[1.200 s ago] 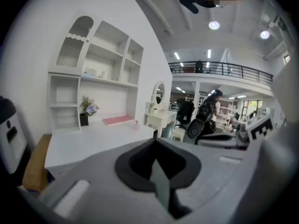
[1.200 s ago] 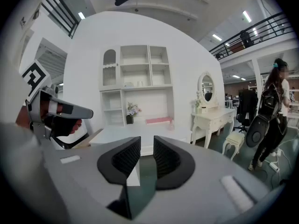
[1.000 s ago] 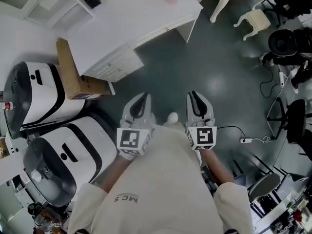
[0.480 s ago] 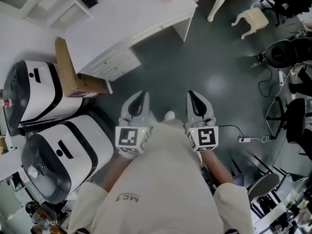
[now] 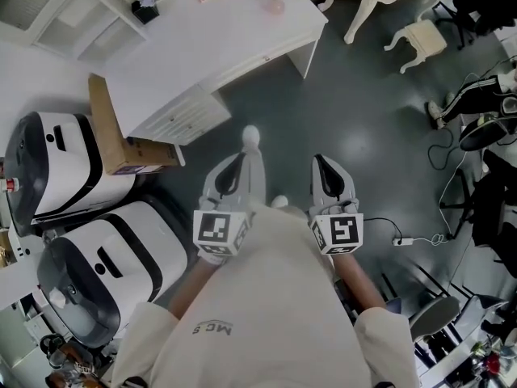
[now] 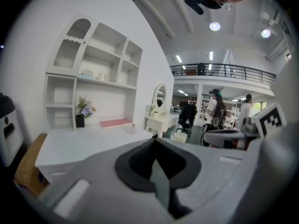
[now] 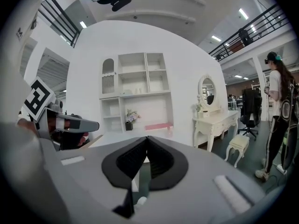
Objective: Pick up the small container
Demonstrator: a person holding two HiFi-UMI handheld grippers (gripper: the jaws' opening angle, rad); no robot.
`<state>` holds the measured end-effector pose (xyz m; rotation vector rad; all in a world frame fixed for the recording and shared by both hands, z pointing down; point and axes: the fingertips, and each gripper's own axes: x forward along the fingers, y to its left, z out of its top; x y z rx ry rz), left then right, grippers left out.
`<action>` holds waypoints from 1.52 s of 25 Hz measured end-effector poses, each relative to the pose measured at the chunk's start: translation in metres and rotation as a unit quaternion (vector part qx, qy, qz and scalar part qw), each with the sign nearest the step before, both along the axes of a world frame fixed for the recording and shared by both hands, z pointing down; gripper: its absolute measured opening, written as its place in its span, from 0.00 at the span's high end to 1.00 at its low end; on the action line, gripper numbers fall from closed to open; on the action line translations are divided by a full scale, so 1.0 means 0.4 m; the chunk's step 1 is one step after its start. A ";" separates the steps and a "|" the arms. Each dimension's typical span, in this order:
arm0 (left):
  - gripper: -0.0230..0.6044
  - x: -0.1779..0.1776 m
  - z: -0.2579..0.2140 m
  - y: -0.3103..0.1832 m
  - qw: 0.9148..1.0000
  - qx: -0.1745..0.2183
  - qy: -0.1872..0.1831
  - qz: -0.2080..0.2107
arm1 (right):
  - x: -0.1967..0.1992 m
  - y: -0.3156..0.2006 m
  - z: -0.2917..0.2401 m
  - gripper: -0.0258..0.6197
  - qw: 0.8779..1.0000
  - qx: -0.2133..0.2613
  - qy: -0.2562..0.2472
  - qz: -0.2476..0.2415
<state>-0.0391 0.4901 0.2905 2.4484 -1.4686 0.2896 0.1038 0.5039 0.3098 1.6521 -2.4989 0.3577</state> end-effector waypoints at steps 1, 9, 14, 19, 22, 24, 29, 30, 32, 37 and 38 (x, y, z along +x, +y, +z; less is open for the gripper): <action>0.96 0.000 0.003 -0.037 1.000 0.000 0.001 0.002 | -0.001 -0.036 0.002 0.96 1.000 0.000 0.000 0.001; 0.96 -0.031 0.025 -0.440 0.999 -0.006 0.011 0.032 | -0.046 -0.407 0.019 0.96 1.000 -0.004 0.004 0.020; 0.96 -0.081 -0.009 -0.768 0.998 -0.010 0.022 0.056 | -0.094 -0.726 -0.015 0.89 0.998 -0.010 0.004 0.056; 0.96 -0.119 -0.029 -1.027 0.997 -0.005 0.032 0.064 | -0.141 -0.985 -0.045 0.89 0.998 0.007 0.007 0.067; 0.96 -0.153 -0.025 -1.140 0.997 -0.004 0.036 0.064 | -0.184 -1.101 -0.050 0.89 0.998 0.015 0.013 0.060; 0.96 -0.173 -0.010 -1.198 0.997 -0.008 0.036 0.066 | -0.204 -1.168 -0.044 0.89 0.998 0.018 0.018 0.057; 0.96 -0.187 0.027 -1.295 0.997 -0.027 0.031 0.067 | -0.221 -1.290 -0.017 0.89 0.998 0.016 0.033 0.047; 0.96 -0.181 0.032 -1.311 0.997 -0.031 0.030 0.066 | -0.215 -1.310 -0.009 0.89 0.998 0.013 0.035 0.045; 0.96 -0.165 0.042 -1.337 0.997 -0.037 0.027 0.067 | -0.201 -1.347 0.007 0.89 0.998 0.005 0.035 0.046; 0.96 -0.123 0.081 -1.394 0.996 -0.053 0.016 0.072 | -0.169 -1.425 0.054 0.89 0.999 -0.005 0.033 0.042; 0.96 -0.116 0.088 -1.406 0.996 -0.057 0.015 0.070 | -0.164 -1.439 0.062 0.88 0.999 -0.007 0.033 0.039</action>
